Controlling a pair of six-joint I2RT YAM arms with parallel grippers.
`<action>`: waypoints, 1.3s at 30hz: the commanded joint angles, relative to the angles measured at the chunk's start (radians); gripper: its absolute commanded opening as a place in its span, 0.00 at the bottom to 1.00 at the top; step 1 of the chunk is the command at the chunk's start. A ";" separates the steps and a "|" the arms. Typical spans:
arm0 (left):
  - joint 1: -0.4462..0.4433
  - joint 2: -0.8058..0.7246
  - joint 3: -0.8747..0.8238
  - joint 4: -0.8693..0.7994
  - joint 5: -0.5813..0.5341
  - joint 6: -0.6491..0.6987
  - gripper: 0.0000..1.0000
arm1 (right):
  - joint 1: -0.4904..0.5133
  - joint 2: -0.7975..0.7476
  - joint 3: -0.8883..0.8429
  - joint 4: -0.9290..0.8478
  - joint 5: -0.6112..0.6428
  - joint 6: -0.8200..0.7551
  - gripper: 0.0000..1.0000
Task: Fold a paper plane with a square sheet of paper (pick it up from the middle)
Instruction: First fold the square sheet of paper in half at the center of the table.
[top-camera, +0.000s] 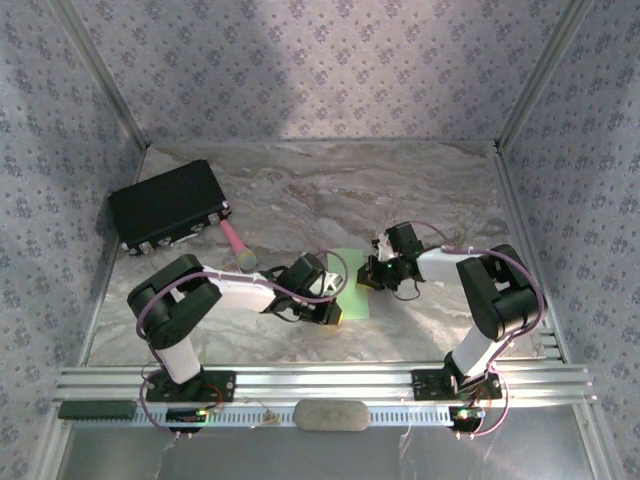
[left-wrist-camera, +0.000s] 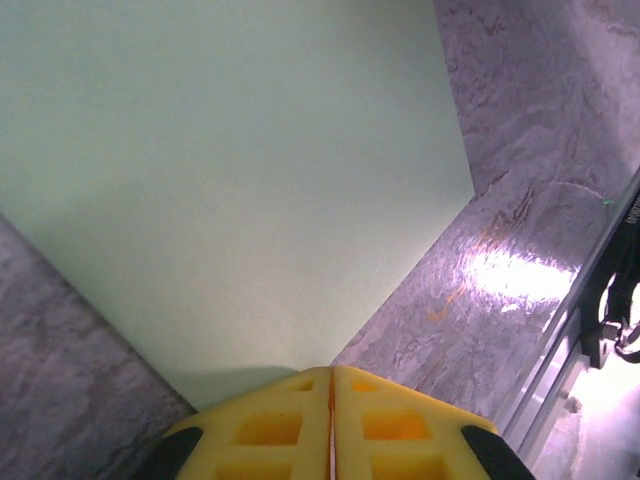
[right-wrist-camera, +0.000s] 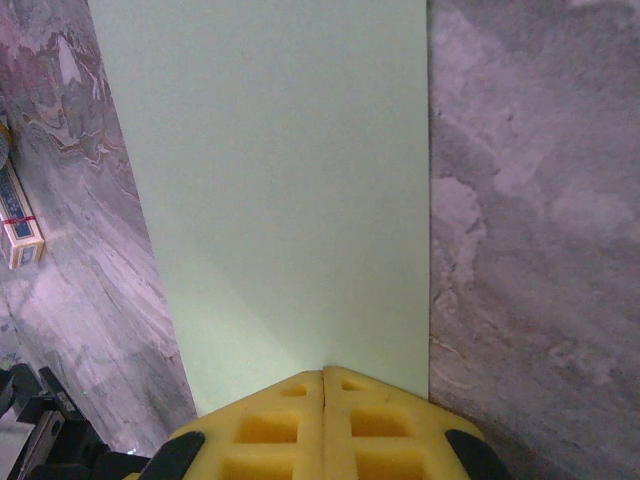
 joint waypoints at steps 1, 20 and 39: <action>-0.017 -0.029 -0.016 -0.100 -0.023 0.029 0.08 | 0.005 0.049 -0.049 -0.158 0.156 0.001 0.00; 0.177 0.104 0.154 0.155 0.177 -0.077 0.09 | 0.009 0.009 -0.049 -0.168 0.159 -0.004 0.00; 0.213 0.080 0.145 0.070 0.112 -0.090 0.10 | 0.013 0.030 -0.029 -0.179 0.161 -0.009 0.00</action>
